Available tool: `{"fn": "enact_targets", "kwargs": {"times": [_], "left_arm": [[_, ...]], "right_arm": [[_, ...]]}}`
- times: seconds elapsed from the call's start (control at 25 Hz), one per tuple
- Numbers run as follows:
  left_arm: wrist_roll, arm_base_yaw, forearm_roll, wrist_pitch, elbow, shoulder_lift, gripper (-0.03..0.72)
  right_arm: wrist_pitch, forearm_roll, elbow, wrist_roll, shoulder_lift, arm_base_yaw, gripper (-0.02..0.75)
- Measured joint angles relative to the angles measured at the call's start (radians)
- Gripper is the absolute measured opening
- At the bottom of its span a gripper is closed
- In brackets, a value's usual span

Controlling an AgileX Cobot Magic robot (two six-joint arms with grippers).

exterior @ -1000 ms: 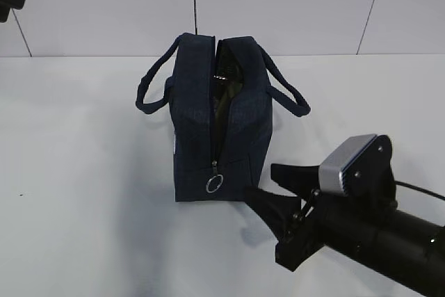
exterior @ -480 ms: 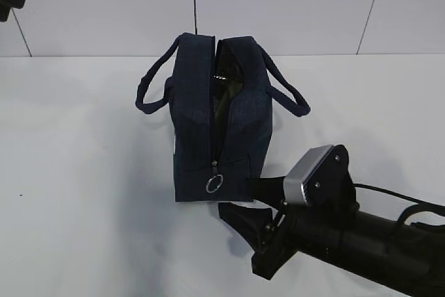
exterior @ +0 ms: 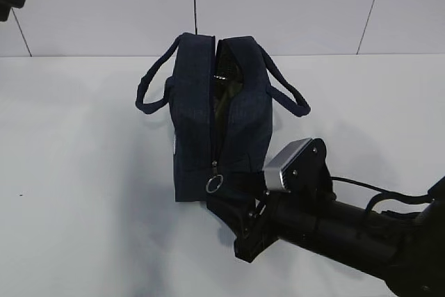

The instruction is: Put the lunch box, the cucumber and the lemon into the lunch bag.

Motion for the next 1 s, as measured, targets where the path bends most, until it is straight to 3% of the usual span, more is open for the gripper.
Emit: {"fn": "enact_targets", "kwargs": {"times": [1.0], "left_arm": [[0.0, 0.0, -0.046, 0.0, 0.0, 0.0, 0.228]], "right_arm": [[0.0, -0.01, -0.1, 0.059, 0.078, 0.0, 0.436]]}}
